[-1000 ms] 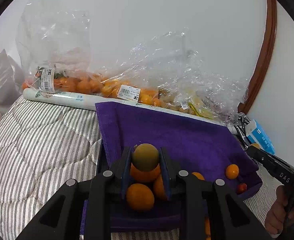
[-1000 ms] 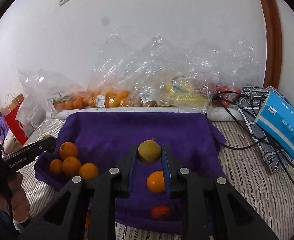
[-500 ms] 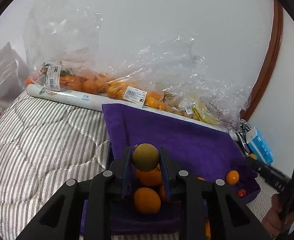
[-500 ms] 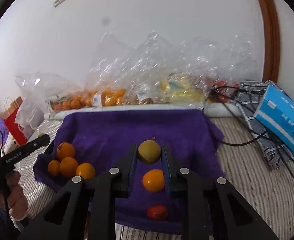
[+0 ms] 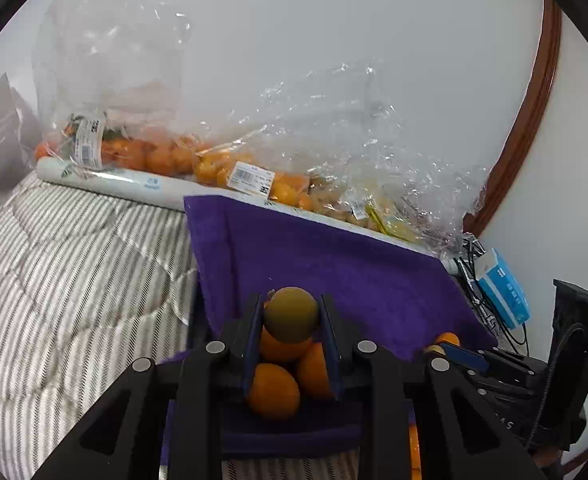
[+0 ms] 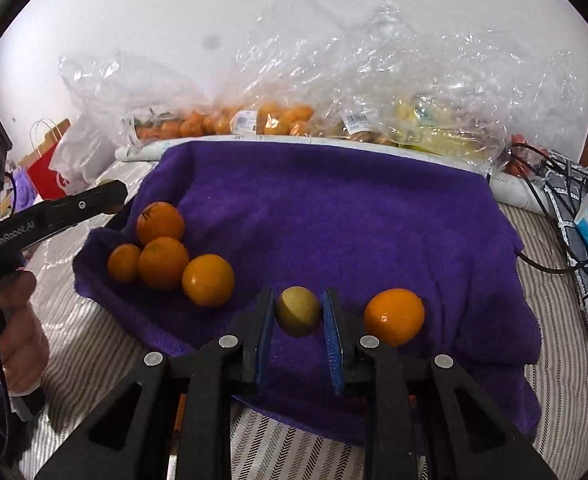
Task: Organize fruits
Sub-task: 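Open the right tool to drop its yellow-green fruit while the left tool lowers its fruit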
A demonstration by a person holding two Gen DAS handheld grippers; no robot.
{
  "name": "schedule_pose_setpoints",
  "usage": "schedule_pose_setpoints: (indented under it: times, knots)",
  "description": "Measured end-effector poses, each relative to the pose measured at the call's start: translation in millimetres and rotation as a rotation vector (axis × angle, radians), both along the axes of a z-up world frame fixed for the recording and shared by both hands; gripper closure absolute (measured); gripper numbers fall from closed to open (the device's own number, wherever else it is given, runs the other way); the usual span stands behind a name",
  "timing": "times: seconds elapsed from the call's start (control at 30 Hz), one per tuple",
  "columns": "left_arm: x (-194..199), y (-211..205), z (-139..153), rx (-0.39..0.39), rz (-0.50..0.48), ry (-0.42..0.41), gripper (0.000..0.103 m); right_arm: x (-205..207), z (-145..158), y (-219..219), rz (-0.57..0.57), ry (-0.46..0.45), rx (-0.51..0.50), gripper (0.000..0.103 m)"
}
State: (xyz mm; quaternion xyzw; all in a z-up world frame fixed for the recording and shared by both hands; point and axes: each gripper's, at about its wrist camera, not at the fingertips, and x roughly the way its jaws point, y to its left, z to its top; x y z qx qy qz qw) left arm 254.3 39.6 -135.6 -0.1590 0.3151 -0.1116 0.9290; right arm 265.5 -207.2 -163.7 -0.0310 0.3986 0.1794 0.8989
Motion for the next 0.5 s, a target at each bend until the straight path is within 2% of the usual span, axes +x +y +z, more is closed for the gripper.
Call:
schedule_pose_setpoints:
  times: [0.13,0.2,0.27,0.5]
  knots:
    - [-2,-8,-1,0.026,-0.013,0.003,0.077,2,0,-2,-0.004,0.012,0.013,0.079]
    - [-2,-11,-3,0.022,-0.024,0.02,0.077,3,1,-5,-0.009,0.017,0.021,0.073]
    - [-2,-15,-6,0.022,-0.017,0.046,0.077,2,5,-8,-0.011,0.007,0.046,0.06]
    - [-7,-25,-12,0.044,-0.007,0.065,0.077,-3,16,-13,-0.028,-0.034,0.07,0.06]
